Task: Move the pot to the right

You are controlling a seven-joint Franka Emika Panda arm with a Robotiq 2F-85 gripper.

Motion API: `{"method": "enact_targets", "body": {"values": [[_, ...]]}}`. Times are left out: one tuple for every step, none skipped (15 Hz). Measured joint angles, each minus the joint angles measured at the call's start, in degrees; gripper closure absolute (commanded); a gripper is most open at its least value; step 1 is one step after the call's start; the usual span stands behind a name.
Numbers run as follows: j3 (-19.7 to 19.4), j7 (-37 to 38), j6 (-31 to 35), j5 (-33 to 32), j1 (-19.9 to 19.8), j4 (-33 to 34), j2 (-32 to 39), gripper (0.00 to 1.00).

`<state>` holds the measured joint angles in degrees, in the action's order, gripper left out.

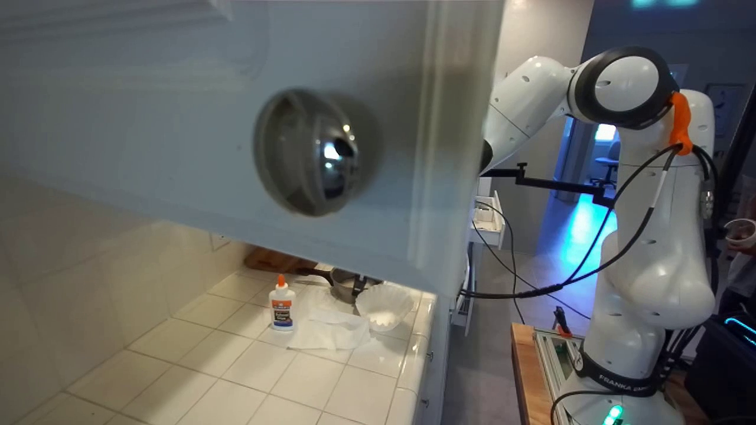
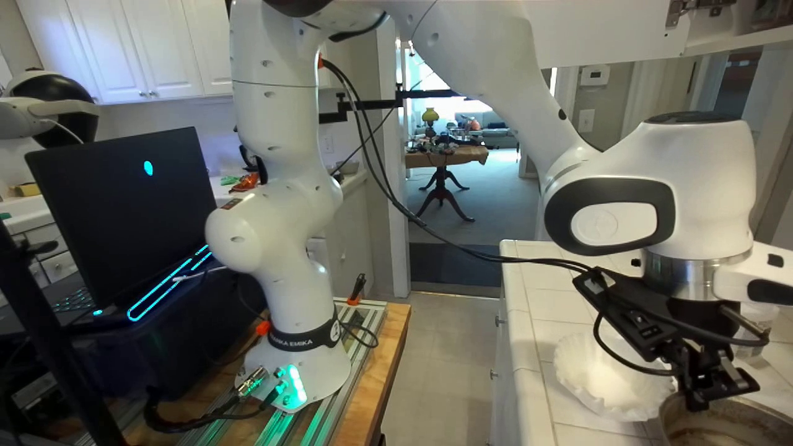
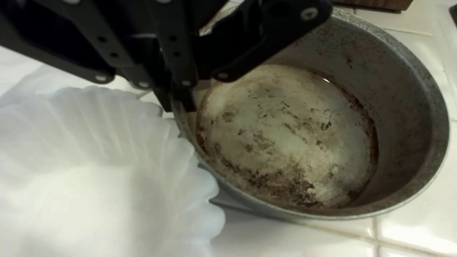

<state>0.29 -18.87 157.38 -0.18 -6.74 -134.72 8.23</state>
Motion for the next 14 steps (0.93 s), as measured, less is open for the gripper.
{"method": "enact_targets", "body": {"values": [[-0.3,1.5,0.0,-0.1,0.3,-0.6,-0.5,0.98],[-0.6,2.9,0.0,-0.1,0.5,-1.2,-0.9,0.98],[-0.8,4.2,0.0,-0.1,0.5,-1.7,-1.3,0.98],[-1.2,5.5,0.0,-0.1,0.5,-2.0,-1.7,0.98],[-1.5,6.4,0.0,0.1,0.5,-2.3,-2.0,0.98],[-1.9,7.1,0.0,0.2,0.5,-2.5,-2.3,0.98],[-2.3,7.7,0.0,0.5,0.3,-2.8,-2.6,0.98],[-2.7,8.1,0.0,1.0,0.2,-3.2,-3.0,0.98],[-3.0,8.3,-0.1,1.5,0.1,-3.4,-3.3,0.98],[-3.5,8.5,-0.2,2.1,0.1,-3.6,-3.6,0.98],[-3.9,8.7,-0.3,2.5,0.0,-4.0,-4.0,0.98],[-4.3,9.0,-0.4,2.9,-0.1,-4.5,-4.5,0.98],[-4.8,9.5,-0.5,3.2,-0.2,-4.9,-5.0,0.98],[-5.1,10.1,-0.7,3.6,-0.3,-5.4,-5.5,0.98]]}}
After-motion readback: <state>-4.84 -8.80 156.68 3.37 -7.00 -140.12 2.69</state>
